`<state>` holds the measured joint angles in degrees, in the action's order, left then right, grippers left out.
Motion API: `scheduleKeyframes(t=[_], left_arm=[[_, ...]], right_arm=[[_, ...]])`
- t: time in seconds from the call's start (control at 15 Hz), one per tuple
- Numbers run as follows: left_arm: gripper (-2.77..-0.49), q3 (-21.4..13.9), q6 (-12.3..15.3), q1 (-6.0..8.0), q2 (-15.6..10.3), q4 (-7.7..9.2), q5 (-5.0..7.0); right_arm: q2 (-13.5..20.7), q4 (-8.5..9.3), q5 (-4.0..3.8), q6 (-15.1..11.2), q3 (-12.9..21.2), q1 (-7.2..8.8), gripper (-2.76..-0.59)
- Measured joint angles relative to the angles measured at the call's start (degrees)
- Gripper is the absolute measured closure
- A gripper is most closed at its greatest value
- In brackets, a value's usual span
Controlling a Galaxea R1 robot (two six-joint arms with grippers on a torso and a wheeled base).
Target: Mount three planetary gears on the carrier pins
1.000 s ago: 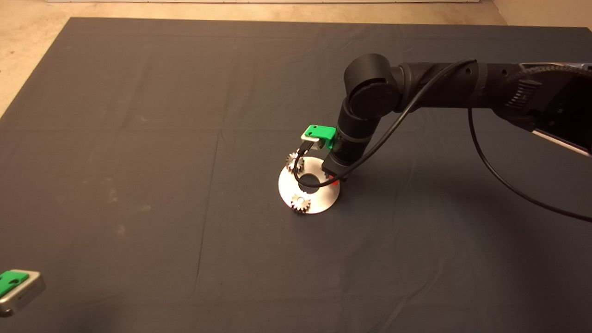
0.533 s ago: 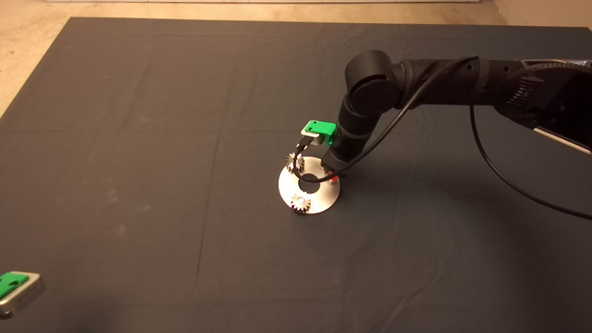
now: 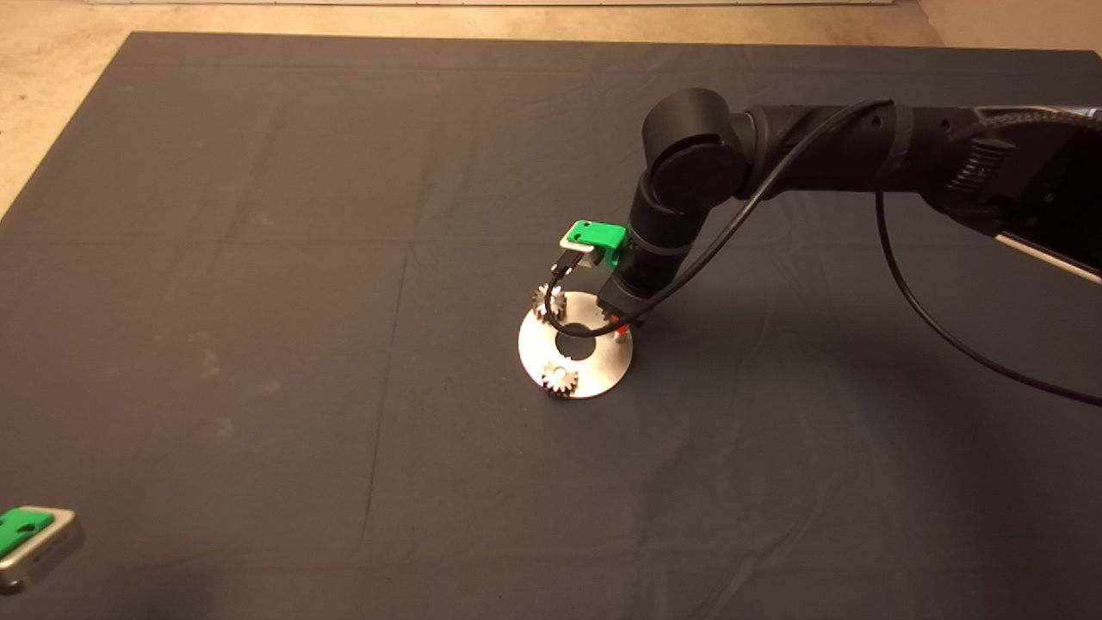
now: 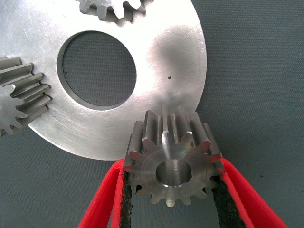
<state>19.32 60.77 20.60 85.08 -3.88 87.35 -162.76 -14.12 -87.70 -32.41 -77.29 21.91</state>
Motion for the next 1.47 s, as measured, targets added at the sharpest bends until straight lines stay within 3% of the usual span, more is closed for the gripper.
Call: scheduleKeyframes(t=[1.47], left_arm=[[-1.61,0.0,0.0,-0.15,0.0,0.00,0.00]], right_arm=[[-0.3,0.56,0.02,0.0,0.5,-0.02,-0.99]])
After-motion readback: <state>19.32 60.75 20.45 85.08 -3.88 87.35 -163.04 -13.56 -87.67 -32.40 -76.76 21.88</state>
